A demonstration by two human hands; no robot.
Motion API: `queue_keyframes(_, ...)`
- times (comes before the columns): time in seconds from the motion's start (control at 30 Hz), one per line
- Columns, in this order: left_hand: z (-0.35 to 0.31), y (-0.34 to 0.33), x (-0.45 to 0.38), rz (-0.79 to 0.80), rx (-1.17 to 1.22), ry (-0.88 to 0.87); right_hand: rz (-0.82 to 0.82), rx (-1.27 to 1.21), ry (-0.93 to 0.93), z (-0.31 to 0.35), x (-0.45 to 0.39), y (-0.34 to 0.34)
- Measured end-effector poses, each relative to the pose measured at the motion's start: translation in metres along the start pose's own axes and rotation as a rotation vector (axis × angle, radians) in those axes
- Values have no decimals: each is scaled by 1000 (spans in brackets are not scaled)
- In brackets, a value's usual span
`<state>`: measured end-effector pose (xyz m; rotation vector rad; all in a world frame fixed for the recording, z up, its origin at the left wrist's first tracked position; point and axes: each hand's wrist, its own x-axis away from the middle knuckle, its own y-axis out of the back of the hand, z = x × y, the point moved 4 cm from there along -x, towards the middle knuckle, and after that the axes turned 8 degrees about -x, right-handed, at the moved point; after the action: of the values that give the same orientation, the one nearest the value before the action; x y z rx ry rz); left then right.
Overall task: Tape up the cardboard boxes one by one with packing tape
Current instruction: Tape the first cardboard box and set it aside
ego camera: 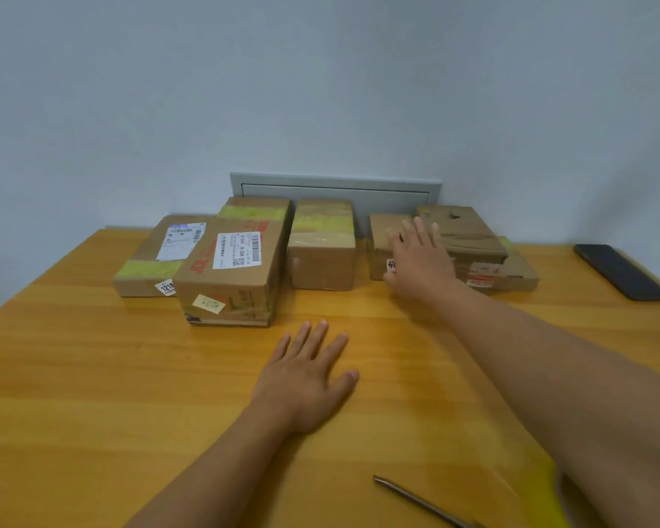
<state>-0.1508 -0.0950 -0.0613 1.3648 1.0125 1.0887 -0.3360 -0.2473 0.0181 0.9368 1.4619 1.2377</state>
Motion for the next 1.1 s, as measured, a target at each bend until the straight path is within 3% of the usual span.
queue_keyframes(0.23, 1, 1, -1, -26, 16, 2, 35, 218, -76, -1, -12, -7)
queue_keyframes(0.57, 1, 2, -2, -45, 40, 5, -70, 196, 15, 6, -6, 0)
queue_keyframes(0.83, 2, 7, 0, -103, 112, 5, -114, 211, 55, 22, 51, 7)
queue_keyframes(1.1, 0, 27, 23, -480, 298, 16, -28, -198, 8, 47, 131, 22)
